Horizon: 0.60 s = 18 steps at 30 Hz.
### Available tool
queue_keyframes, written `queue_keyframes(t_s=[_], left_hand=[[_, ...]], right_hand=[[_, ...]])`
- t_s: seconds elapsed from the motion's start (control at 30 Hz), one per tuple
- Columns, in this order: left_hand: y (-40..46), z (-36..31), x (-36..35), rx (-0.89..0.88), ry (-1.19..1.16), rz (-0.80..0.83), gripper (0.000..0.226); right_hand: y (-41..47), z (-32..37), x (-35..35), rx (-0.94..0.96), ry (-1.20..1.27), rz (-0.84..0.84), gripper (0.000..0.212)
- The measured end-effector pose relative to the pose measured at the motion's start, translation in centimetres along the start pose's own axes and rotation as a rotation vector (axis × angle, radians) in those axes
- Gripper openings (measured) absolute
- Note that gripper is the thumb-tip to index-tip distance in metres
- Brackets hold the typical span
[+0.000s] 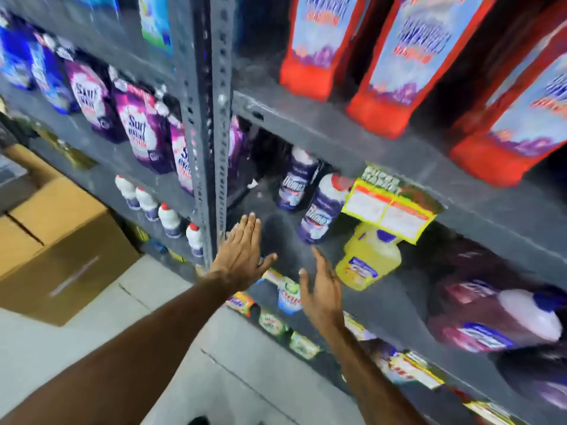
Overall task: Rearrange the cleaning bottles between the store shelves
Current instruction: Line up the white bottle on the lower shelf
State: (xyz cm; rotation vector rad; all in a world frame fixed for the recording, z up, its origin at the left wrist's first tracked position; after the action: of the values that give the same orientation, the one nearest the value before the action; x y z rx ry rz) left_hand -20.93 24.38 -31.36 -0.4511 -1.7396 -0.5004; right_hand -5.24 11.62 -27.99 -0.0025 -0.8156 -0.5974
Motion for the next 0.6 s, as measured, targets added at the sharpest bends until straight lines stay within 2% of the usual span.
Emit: queue_keyframes(t_s=[0.2,0.27,0.47,0.6], left_hand=[[2.9,1.7,-4.3,0.054,0.010,0.022,0.099],[3.5,2.0,-4.9,0.071,0.012,0.038,0.104],[3.6,2.5,-5.5,0.085,0.037,0.051,0.113],[3.7,2.4,-5.4,0.076,0.045,0.042,0.111]], right_hand=[[4.2,-3.7,-4.8,-0.222,0.228,-0.141,0.081],[5.8,-4.5,-5.5,-0.231,0.258,-0.162,0.083],[9.8,-5.6,-6.1,-0.170,0.253,-0.231,0.054],[10.0,-5.5,-7.5,-0.166,0.296,-0.199,0.045]])
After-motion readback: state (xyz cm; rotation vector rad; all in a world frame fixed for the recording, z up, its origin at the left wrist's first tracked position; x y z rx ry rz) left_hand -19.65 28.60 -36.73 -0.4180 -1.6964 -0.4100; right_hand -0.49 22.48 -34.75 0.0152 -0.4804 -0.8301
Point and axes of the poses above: each hand's wrist, its own y-axis towards the middle knuckle, its own x-axis out of the back of the hand, z = x × y, the point moved 5 cm from there along y, towards the middle knuckle, and after that the axes turned 9 degrees about -z, right-handed, at the moved point
